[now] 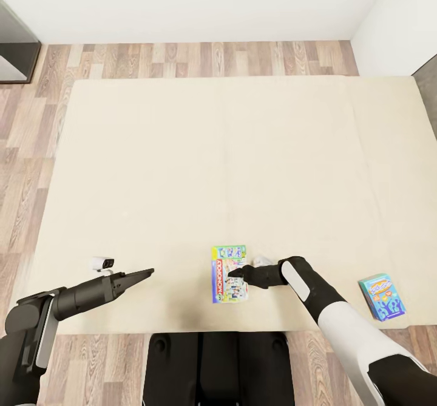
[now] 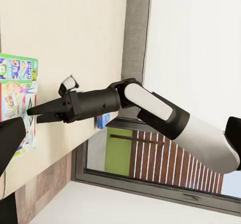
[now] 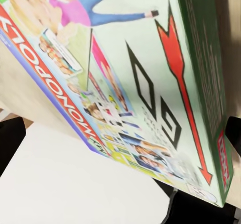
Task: Put all the toys in the child's room - the three board games (two on the bed and one on the table), the two jigsaw puzzles on the table, and the tennis ball on the table - inside the toy box on the table in the child's room.
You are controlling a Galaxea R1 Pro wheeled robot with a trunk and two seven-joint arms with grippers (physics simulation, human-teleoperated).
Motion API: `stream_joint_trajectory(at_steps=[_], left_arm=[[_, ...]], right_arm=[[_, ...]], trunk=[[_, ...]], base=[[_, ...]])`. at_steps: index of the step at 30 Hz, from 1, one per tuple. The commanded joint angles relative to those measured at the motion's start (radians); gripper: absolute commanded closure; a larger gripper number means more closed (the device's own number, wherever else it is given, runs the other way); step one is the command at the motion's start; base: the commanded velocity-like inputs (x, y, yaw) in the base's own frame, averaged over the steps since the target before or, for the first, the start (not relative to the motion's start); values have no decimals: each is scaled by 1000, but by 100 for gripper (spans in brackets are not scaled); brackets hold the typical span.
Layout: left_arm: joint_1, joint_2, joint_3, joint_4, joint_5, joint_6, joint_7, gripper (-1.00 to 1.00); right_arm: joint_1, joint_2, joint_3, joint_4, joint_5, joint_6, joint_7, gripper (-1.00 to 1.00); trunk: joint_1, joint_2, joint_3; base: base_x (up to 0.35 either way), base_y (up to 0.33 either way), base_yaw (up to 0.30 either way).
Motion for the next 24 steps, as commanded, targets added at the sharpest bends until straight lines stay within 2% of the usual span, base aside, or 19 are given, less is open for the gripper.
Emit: stream_joint_trajectory(at_steps=[1,11,24], left_arm=[[0,0,0,0,0,11,-4,-100],[0,0,0,0,0,11,-4,-100],[0,0,0,0,0,11,-5,-100]], right_arm=[[0,0,3,-1,6,1,6,-100],[0,21,3,-1,9,1,6,-100],[0,23,3,-1,10,1,6,-100]], trunk=[[1,-2,-1],[1,-2,-1],[1,-2,-1]], base=[[0,1,0],[0,42,0],[0,11,0]])
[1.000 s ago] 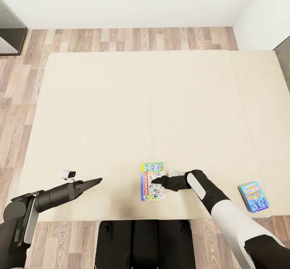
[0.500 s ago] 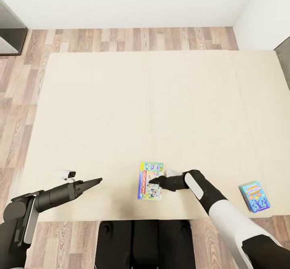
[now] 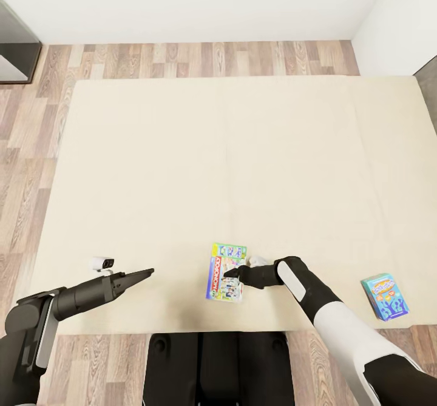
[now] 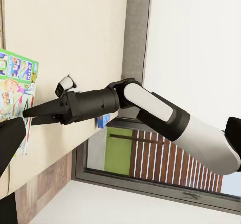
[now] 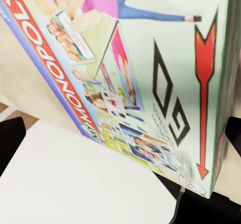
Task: Put all the toys in the child's room - the three board games (two on the bed and one on the table), the two jigsaw puzzles on the table, and the tennis ball on the table - inside the toy box on the table in the child's room.
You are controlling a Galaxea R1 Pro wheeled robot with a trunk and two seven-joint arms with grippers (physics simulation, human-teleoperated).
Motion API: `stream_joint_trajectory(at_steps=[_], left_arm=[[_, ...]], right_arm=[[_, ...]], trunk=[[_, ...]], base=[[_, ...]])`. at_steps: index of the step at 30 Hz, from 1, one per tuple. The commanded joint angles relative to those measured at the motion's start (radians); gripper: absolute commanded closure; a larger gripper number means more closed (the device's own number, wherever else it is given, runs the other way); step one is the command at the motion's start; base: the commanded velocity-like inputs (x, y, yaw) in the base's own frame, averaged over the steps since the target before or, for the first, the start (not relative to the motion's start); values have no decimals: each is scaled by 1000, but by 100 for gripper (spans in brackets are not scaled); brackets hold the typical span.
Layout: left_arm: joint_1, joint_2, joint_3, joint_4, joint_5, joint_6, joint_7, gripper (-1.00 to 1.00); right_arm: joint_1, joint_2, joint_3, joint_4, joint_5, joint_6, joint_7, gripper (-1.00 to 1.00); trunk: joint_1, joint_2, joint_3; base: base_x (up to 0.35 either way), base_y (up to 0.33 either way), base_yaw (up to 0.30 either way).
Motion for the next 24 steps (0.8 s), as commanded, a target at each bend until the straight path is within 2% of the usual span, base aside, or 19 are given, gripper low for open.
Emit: stream_joint_trajectory(at_steps=[1,24], left_arm=[[0,0,0,0,0,11,-4,-100],[0,0,0,0,0,11,-3,-100]], right_arm=[[0,0,1,0,8,2,7,-100],[0,0,1,0,7,2,7,-100]], trunk=[[1,-2,-1],[1,-2,-1]], base=[[0,0,0],[0,0,0]])
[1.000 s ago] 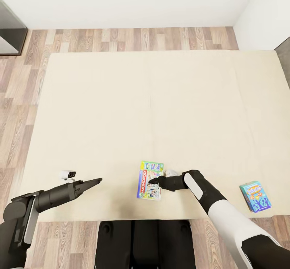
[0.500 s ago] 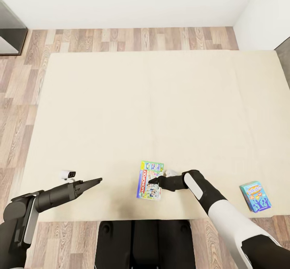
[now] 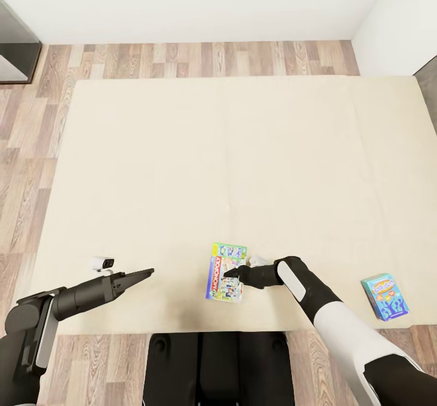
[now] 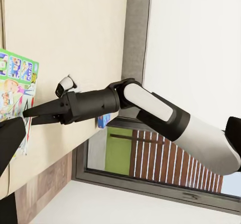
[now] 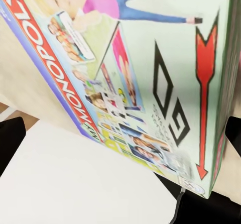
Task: Put all the toys in the child's room - the three board games (two on the bed and one on the table), the two jigsaw puzzles on the table, and the tennis ball on the table - inside the toy box on the table in the child's room.
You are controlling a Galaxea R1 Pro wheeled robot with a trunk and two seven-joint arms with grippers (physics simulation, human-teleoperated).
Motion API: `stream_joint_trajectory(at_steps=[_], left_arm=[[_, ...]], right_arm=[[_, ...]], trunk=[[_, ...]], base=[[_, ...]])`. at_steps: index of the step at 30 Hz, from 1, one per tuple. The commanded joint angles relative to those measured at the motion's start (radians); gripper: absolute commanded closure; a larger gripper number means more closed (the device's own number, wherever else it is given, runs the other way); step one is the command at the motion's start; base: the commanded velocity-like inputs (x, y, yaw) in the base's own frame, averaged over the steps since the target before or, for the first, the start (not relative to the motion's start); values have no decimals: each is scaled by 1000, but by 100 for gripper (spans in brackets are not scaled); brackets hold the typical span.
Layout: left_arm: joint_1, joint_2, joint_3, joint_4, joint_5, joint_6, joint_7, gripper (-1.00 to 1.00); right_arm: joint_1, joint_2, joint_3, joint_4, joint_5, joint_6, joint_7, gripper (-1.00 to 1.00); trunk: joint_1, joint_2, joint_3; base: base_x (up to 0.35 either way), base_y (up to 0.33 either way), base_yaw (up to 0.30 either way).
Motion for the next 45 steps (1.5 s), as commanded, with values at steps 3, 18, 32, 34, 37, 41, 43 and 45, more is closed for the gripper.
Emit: stream_joint_trajectory(at_steps=[3,18,32,34,37,41,43,45], left_arm=[[0,0,0,0,0,11,-4,-100],[0,0,0,0,-1,11,-3,-100],[1,0,0,0,-1,11,-3,-100],[0,0,0,0,-1,11,-3,-100],[0,0,0,0,-1,12,-3,-100],[0,0,0,0,-1,12,-3,-100],[0,0,0,0,-1,12,-3,-100],[0,0,0,0,-1,12,-3,-100]], right_arm=[[0,0,1,0,8,1,7,-100],[0,0,1,0,8,0,7,-100],[0,0,1,-1,8,0,7,-100],[0,0,1,-1,8,0,7,-100],[0,0,2,-2,8,0,7,-100],[0,0,2,-1,8,0,7,-100],[0,0,2,-1,8,0,7,-100],[0,0,2,-1,8,0,7,-100]], trunk=[[1,-1,-1],[1,-1,-1],[1,-1,-1],[1,-1,-1],[1,-1,-1],[1,-1,-1],[1,-1,-1],[1,-1,-1]], base=[[0,0,0],[0,0,0],[0,0,0],[0,25,0],[0,71,0],[0,58,0],[0,19,0],[0,11,0]])
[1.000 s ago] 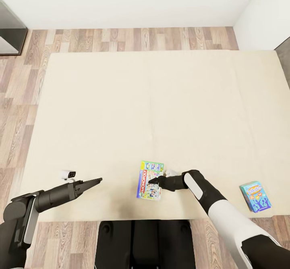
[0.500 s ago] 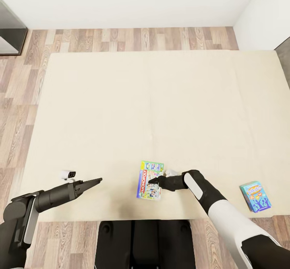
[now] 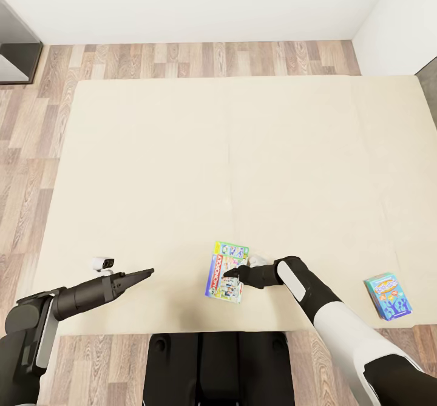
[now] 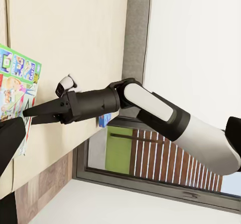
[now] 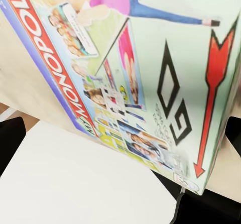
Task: Put all the toys in the child's room - the three board games (two on the bed and one on the table), the two jigsaw puzzles on the table, and the tennis ball on the table - inside the toy box on the table in the child's room.
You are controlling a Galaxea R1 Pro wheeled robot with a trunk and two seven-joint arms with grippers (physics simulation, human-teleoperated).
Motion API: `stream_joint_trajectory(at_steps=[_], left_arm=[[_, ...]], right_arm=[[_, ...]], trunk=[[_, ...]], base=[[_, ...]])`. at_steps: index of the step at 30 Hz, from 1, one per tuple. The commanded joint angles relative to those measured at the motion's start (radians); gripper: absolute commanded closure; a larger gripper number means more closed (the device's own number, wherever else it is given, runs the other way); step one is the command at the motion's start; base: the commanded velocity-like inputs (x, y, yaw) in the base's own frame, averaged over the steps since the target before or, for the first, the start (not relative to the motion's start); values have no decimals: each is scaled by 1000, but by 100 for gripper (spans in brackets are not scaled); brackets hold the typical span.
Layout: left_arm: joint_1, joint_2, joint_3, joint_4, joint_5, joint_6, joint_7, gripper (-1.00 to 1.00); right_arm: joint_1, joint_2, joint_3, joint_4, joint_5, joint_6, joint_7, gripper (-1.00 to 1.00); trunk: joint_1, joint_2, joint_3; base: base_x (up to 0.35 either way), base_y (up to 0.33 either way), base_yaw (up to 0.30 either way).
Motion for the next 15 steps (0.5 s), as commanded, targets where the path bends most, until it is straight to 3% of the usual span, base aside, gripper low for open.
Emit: stream_joint_trajectory(at_steps=[1,15], left_arm=[[0,0,0,0,0,11,-4,-100],[0,0,0,0,0,10,-4,-100]], right_arm=[[0,0,1,0,8,2,7,-100],[0,0,1,0,8,2,7,-100]], trunk=[[1,-2,-1],[1,-2,-1]], base=[[0,8,0],[0,31,0]])
